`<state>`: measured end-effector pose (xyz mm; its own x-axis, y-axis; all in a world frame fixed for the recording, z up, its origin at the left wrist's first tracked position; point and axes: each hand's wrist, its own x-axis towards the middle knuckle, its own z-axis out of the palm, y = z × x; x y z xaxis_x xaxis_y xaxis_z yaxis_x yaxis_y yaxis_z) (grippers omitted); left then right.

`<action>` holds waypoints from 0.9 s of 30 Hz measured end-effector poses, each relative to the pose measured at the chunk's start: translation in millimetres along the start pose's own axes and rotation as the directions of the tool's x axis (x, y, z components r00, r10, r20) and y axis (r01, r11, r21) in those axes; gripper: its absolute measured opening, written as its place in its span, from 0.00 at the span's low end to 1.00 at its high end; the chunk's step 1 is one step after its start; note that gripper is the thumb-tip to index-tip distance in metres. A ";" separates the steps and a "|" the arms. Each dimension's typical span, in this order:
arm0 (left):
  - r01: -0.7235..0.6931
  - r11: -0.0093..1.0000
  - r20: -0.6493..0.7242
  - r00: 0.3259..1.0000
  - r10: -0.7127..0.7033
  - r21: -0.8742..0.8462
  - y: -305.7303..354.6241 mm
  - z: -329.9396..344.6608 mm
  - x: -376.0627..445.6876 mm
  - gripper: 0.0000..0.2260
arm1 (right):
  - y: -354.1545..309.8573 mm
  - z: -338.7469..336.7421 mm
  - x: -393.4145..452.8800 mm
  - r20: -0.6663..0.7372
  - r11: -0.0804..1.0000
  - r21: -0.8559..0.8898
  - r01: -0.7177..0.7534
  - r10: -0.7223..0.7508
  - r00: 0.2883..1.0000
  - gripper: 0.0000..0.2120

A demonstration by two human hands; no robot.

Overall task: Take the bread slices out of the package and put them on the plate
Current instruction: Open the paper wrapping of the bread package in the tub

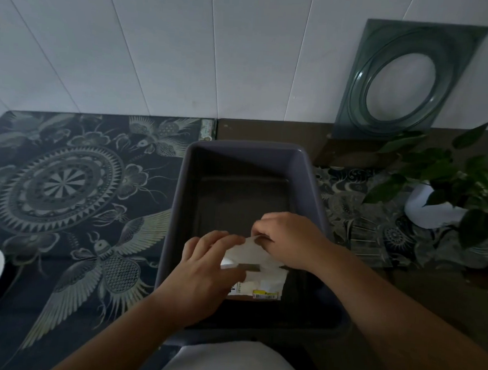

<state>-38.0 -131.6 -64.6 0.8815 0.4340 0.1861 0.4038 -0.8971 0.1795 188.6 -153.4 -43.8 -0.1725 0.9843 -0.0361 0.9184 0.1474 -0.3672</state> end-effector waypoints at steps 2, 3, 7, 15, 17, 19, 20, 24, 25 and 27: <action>-0.005 1.000 0.005 1.000 0.005 0.004 2.3 0.2 -7.0 0.07 | 0.0 -0.7 2.7 -0.038 1.000 -0.020 -0.010 0.009 0.999 0.05; -0.016 1.000 0.006 1.000 0.016 0.014 2.9 0.7 -10.4 0.07 | 0.4 -1.2 4.4 -0.062 1.000 -0.025 -0.014 0.012 0.998 0.06; -0.069 0.998 -0.009 0.998 0.069 -0.003 6.9 1.5 -19.6 0.06 | 3.6 -6.6 12.8 -0.148 0.994 -0.100 -0.040 0.025 0.989 0.07; 0.026 0.999 0.050 0.998 -0.027 0.026 17.6 -3.3 -21.5 0.14 | 2.2 -12.6 20.7 -0.208 0.976 -0.215 -0.037 -0.009 0.978 0.06; 0.073 0.997 0.055 0.996 -0.074 0.017 18.4 -4.9 -19.6 0.12 | -2.1 -13.3 19.2 -0.228 0.977 -0.207 -0.043 -0.005 0.974 0.04; 0.104 0.994 0.039 0.994 -0.105 0.010 18.1 -6.1 -17.2 0.11 | -7.2 -11.1 14.9 -0.262 0.978 -0.206 -0.044 -0.012 0.965 0.17; 0.113 0.993 0.028 0.993 -0.114 0.018 17.6 -6.5 -15.5 0.12 | -11.6 -9.9 11.0 -0.270 0.976 -0.216 -0.020 -0.040 0.962 0.21; 0.138 0.989 0.009 0.990 -0.139 0.060 13.9 -11.0 -6.8 0.21 | -32.6 -1.7 -11.9 -0.154 0.945 -0.199 0.261 -0.293 0.944 0.10; 0.149 0.986 0.014 0.989 -0.150 0.076 12.6 -12.2 -5.2 0.22 | -34.3 -0.6 -17.0 -0.087 0.935 -0.187 0.303 -0.323 0.943 0.07; 0.165 0.980 0.035 0.985 -0.170 0.109 9.3 -13.8 -3.5 0.24 | -32.2 -0.6 -22.4 0.028 0.932 -0.206 0.298 -0.299 0.954 0.05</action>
<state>-40.7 -140.3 -50.2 0.8081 0.5768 0.1194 0.5680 -0.8168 0.1014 163.1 -180.1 -30.5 -0.4492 0.8921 0.0491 0.8779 0.4509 -0.1611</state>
